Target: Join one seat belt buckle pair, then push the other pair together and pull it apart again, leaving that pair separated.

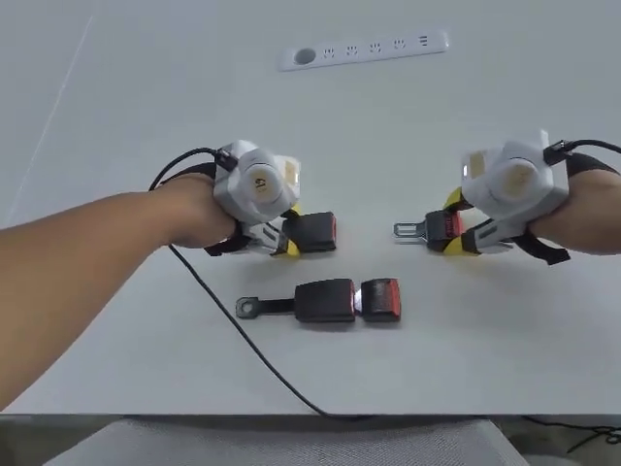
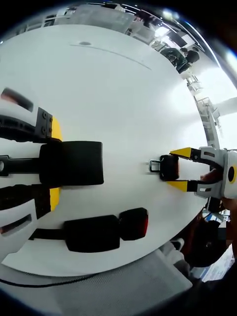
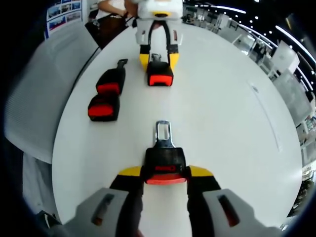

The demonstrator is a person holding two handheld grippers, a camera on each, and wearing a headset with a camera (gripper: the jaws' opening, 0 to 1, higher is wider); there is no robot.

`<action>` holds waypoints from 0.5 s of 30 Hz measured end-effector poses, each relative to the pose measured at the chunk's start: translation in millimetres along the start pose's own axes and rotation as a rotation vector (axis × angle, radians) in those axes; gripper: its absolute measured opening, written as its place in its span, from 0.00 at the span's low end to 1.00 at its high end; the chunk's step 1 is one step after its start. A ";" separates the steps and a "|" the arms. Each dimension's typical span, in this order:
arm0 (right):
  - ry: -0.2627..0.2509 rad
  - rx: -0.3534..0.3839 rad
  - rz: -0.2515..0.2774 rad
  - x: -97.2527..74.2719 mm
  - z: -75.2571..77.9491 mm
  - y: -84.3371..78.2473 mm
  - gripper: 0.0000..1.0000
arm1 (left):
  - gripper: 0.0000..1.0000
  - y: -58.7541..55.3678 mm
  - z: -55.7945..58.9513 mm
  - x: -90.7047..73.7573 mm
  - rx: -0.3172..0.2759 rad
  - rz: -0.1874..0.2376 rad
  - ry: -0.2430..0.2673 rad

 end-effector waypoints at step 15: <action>-0.017 -0.007 -0.049 -11.8 2.8 -20.0 0.34 | 0.32 0.1 -0.1 0.8 0.008 -0.018 0.000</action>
Point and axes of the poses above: the centre of the closed fingertips' face, and the gripper's own axes: x roughly forward along the fingers, z roughly to its right, y roughly out of its top, the point moved 5 cm from there along -x, roughly backward along the fingers, and after that the axes turned 5 degrees about x, right-handed, at the moved point
